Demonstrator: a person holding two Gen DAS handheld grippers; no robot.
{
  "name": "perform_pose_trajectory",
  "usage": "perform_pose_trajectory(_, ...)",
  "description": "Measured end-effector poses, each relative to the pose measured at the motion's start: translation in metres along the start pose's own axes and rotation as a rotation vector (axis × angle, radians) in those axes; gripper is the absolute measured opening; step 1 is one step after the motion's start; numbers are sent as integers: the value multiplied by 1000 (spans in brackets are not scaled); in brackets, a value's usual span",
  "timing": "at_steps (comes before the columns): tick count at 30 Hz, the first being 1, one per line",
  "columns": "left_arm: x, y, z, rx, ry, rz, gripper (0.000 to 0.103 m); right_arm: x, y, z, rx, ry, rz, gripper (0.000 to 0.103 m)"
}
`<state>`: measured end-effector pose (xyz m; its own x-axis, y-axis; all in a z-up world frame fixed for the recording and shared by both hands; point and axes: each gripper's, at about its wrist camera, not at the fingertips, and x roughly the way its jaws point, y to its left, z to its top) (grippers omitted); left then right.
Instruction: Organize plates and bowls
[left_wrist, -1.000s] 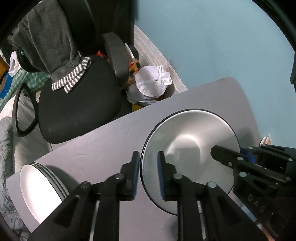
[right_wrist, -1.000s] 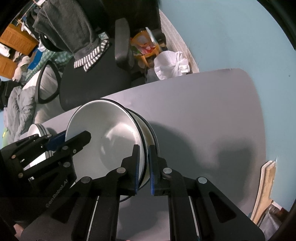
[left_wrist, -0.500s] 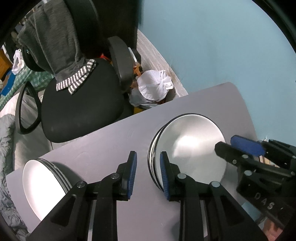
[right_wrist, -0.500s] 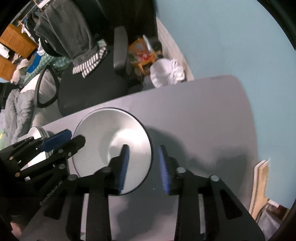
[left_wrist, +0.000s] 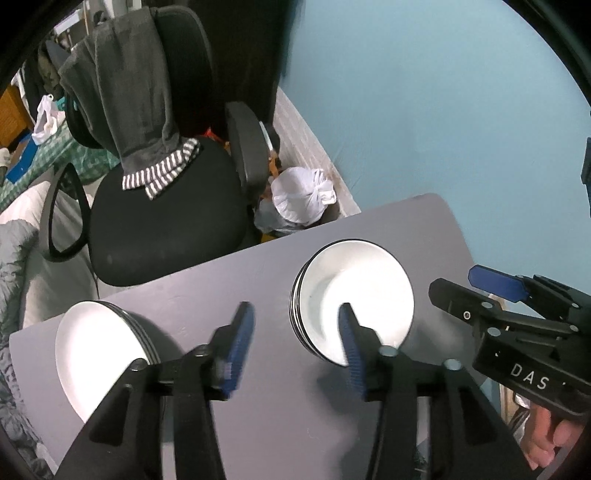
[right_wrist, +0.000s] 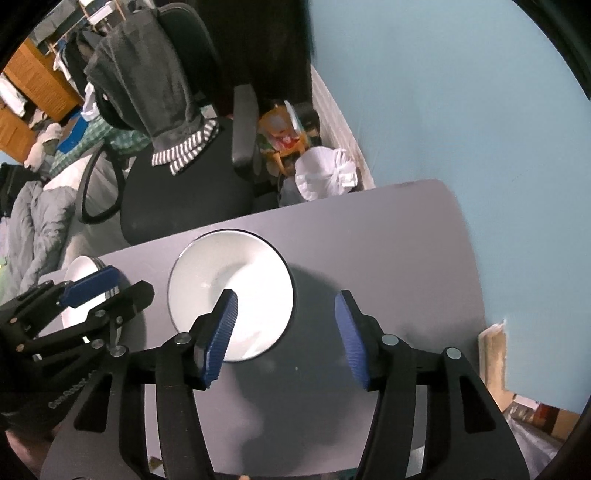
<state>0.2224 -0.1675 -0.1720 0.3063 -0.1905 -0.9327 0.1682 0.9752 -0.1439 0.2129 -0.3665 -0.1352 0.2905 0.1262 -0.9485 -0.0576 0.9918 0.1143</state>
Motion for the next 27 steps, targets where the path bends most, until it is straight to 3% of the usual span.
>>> perform_pose_trajectory(6, -27, 2, -6, 0, -42, -9, 56, -20, 5, -3, -16, -30, -2, 60)
perform_pose_trajectory(17, -48, 17, -13, -19, -43, -34, 57, -45, 8, -9, -36, -52, -7, 69)
perform_pose_trajectory(21, -52, 22, -16, -31, -47, -30, 71, -51, 9, -12, -39, -56, -3, 69)
perform_pose_trajectory(27, -59, 28, -22, -21, -38, -39, 71, -59, 7, -14, -39, -58, 6, 71)
